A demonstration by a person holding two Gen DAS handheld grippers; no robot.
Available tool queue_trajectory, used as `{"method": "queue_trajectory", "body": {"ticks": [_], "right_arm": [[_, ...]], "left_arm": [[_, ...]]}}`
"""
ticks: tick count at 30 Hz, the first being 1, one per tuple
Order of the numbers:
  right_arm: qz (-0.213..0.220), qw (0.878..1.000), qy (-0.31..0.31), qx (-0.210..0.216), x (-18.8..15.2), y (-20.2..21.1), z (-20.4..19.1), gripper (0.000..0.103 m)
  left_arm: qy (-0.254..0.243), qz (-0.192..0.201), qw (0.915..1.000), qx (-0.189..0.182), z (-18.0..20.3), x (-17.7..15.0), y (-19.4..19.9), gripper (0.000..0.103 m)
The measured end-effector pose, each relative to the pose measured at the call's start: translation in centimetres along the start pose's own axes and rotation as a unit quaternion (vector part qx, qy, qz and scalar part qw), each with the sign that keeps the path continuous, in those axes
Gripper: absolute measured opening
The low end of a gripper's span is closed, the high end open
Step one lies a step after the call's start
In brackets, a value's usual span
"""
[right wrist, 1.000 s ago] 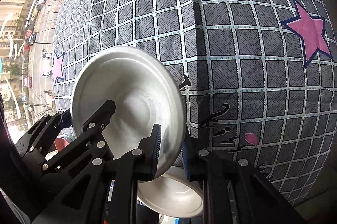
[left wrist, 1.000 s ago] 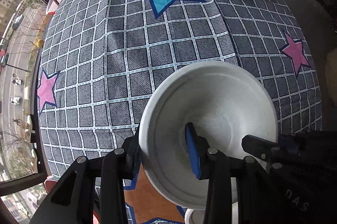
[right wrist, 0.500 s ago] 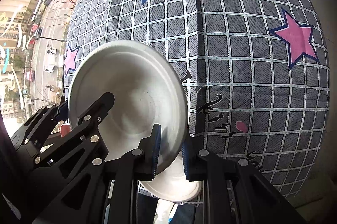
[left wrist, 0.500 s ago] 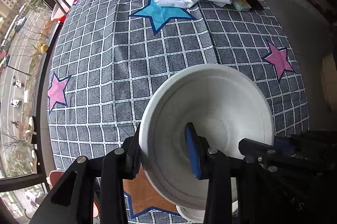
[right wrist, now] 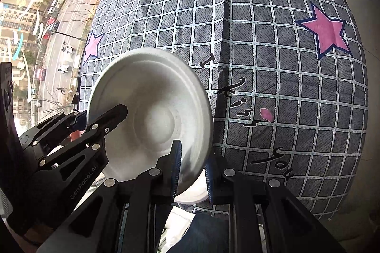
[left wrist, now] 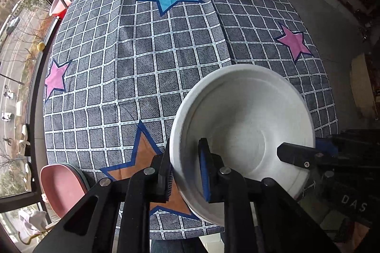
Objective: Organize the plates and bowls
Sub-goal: 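Carry the bowl with both grippers toward the pink plate stack, then lower the bowl onto the table and open both grippers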
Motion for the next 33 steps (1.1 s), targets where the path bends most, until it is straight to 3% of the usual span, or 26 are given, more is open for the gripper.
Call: {"method": "queue_trajectory", "body": {"ticks": [8,18,33], "right_arm": [[-0.008,1.000,0.012,-0.007,-3.2,0.0,1.6,0.021],[-0.030,0.999,0.038,-0.024,-6.0,-1.3,1.3,0.021],[-0.055,0.996,0.048,-0.050,-7.1,-3.3,1.7,0.021]], "left_arm": [[-0.013,-0.015,0.9997,-0.015,1.4,-3.3,-0.7,0.021],[-0.009,-0.024,0.9996,-0.009,1.0,-4.2,-1.6,0.021],[0.000,-0.044,0.9990,-0.005,0.9,-4.9,-3.5,0.021]]}}
Point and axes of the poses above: each gripper's, at about its wrist camera, not at the fingertips, and y roughly against the way its jaws point, z to its right, x to its top, the point moved 8 cm from there along -y, roughly the way its jaws point, and after that the axes turned 7 degrees about -y, right-handed, at the moved point
